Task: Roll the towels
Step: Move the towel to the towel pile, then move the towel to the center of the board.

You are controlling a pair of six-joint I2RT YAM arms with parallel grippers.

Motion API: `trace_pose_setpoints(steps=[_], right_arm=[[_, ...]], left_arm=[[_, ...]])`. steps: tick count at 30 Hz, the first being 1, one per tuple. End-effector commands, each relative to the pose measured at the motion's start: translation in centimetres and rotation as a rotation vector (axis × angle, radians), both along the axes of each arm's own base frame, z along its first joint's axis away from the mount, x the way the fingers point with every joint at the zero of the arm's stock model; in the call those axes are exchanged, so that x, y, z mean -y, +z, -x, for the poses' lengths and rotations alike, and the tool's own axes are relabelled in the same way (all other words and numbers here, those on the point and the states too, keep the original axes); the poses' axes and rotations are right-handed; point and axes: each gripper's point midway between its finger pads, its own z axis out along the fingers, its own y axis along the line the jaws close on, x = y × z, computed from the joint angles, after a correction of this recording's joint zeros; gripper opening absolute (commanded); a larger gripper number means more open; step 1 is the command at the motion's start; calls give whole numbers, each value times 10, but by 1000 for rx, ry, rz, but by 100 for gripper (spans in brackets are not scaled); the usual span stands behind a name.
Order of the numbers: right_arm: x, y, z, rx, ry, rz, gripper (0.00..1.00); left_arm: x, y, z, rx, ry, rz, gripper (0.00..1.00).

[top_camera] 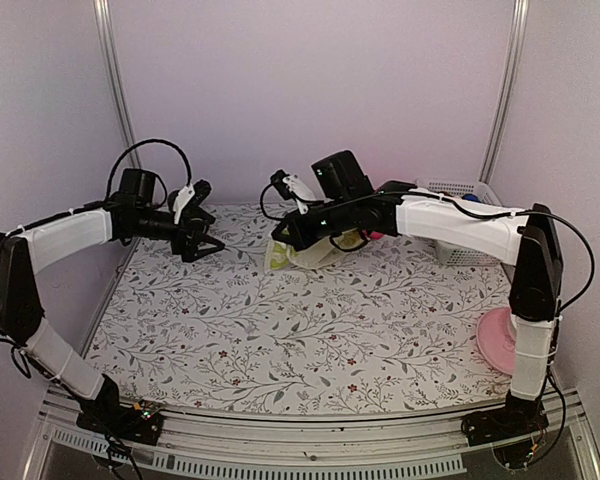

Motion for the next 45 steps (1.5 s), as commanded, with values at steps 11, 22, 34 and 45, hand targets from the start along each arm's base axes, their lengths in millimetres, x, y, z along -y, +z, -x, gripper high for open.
trace_pose_setpoints(steps=[11,22,34,45], right_arm=[[16,72,9,54,18,-155,2],[32,72,19,62,4,-139,2],[44,73,25,81,-10,-129,2],[54,75,30,107,-13,-114,2]], left_arm=[[53,-17,27,225,-70,-91,97],[96,-29,-13,239,-39,-129,96],[138,-52,2,169,-166,-141,80],[144,-36,-3,162,-141,-144,0]])
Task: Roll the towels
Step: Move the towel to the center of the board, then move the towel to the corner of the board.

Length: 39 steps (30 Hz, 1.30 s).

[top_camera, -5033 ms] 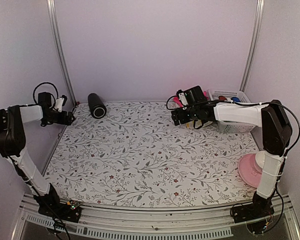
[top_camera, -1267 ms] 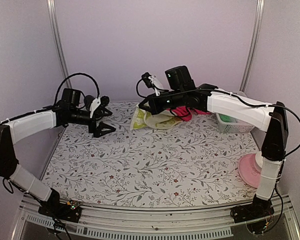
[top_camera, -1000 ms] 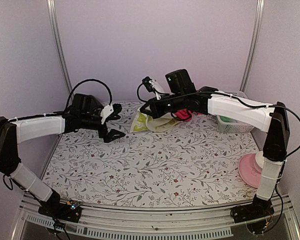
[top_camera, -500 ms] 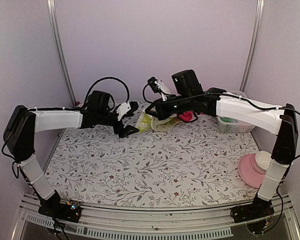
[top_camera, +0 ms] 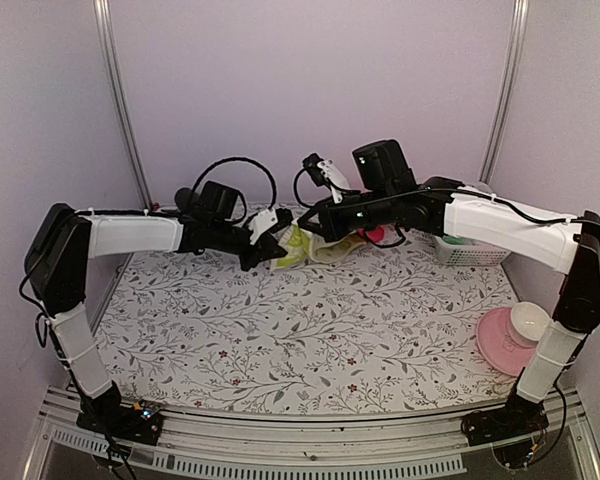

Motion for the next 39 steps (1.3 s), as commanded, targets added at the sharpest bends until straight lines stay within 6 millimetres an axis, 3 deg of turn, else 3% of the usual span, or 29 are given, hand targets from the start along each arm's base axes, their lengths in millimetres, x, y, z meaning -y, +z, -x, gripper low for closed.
trace_pose_setpoints(steps=[1,6,9,12,14,21,24,25,28,30,33,39], right_arm=[[4,23,6,66,20,-27,2],[-10,23,19,48,136,-37,2],[-27,20,30,27,210,-45,2],[-53,10,46,7,298,-29,2],[-75,0,59,-8,357,-20,2],[-147,-62,66,-128,469,-12,3],[-164,-77,64,-160,489,-21,15],[-167,-91,60,-170,477,-6,20],[-160,-91,43,-123,401,26,50],[-140,-82,20,-95,316,39,60],[-97,-89,-26,-120,123,66,64],[-9,-137,-119,-141,-284,193,73]], left_arm=[[-3,36,-7,75,55,12,0],[-47,90,-27,257,257,11,0],[-82,104,-22,325,339,-22,0],[-122,95,-8,359,419,-98,0],[-152,75,6,357,470,-162,0],[-248,29,34,399,710,-401,0],[-271,11,40,403,770,-466,0],[-277,7,40,400,789,-479,0],[-297,-3,33,372,851,-512,0],[-311,-6,25,353,897,-531,0],[-323,-16,20,320,911,-543,0],[-321,-26,18,287,888,-523,0]])
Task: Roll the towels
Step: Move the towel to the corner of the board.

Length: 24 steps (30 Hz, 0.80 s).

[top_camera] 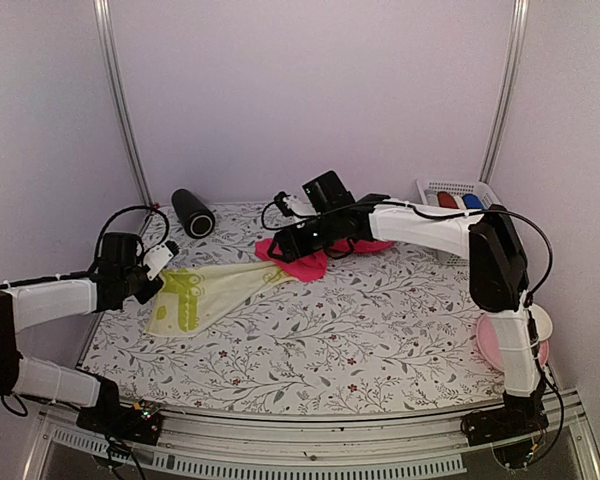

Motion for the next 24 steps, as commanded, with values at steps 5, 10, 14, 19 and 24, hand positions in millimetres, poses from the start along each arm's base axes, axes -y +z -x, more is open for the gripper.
trace_pose_setpoints(steps=[5,10,14,19,24], right_arm=[[101,-70,-120,67,-479,254,78],[101,-109,-132,55,-483,311,78],[99,-121,-134,50,-480,313,68],[122,-104,-150,139,-608,364,3],[181,-55,-181,286,-820,439,2]], left_arm=[[8,13,-10,41,-28,57,0],[10,14,-9,46,-29,73,0],[12,13,-8,39,-33,92,0],[12,10,-8,36,-28,96,0],[6,9,-8,39,-6,89,0]])
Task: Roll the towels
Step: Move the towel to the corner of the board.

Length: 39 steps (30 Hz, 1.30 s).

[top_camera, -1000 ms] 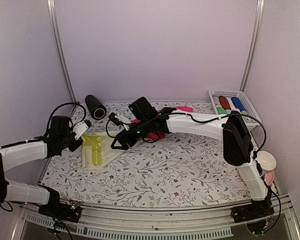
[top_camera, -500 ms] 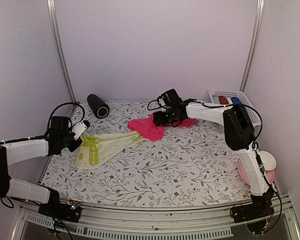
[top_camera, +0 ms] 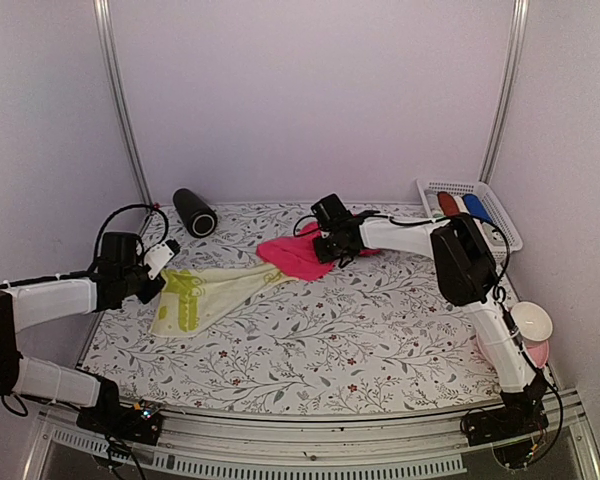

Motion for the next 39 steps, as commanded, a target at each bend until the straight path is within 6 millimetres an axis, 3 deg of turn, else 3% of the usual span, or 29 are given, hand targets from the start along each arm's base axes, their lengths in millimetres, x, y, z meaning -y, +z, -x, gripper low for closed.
trace_pose_setpoints(steps=[1,4,5,9,14,15,17,18,21,22,24,25,26,28,31,36,39], right_arm=[[70,71,-40,193,-236,94,2],[123,98,-59,268,-378,142,2],[137,121,-63,306,-412,133,2],[182,153,-78,387,-520,163,2],[195,164,-95,452,-537,228,2],[195,154,-99,446,-534,256,2],[184,146,-104,432,-482,234,4],[180,142,-104,422,-462,229,11],[162,126,-97,358,-371,233,55],[157,123,-93,336,-340,242,65],[147,117,-80,295,-293,255,78],[143,124,-73,293,-277,248,82],[138,131,-65,291,-256,235,84],[126,133,-49,271,-185,239,87],[98,137,-22,254,-68,235,88],[37,127,28,219,192,197,88],[15,116,47,176,286,142,88]], left_arm=[[-7,11,-6,43,31,21,0],[-10,11,-6,44,39,27,0],[-11,11,-7,46,41,29,0],[-13,10,-9,45,48,31,0],[-15,7,-10,41,59,34,0],[-15,7,-11,39,60,36,0],[-15,5,-11,35,60,39,0],[-15,5,-10,36,61,38,0],[-20,7,-11,42,77,25,0],[-22,7,-12,44,86,17,7],[-29,9,-13,48,112,0,34],[-35,10,-14,50,135,-11,48],[-41,12,-15,52,159,-19,61],[-53,14,-17,53,203,-33,78],[-77,23,-18,71,286,-70,96],[-110,40,-14,117,383,-94,97],[-119,41,-8,117,403,-87,97]])
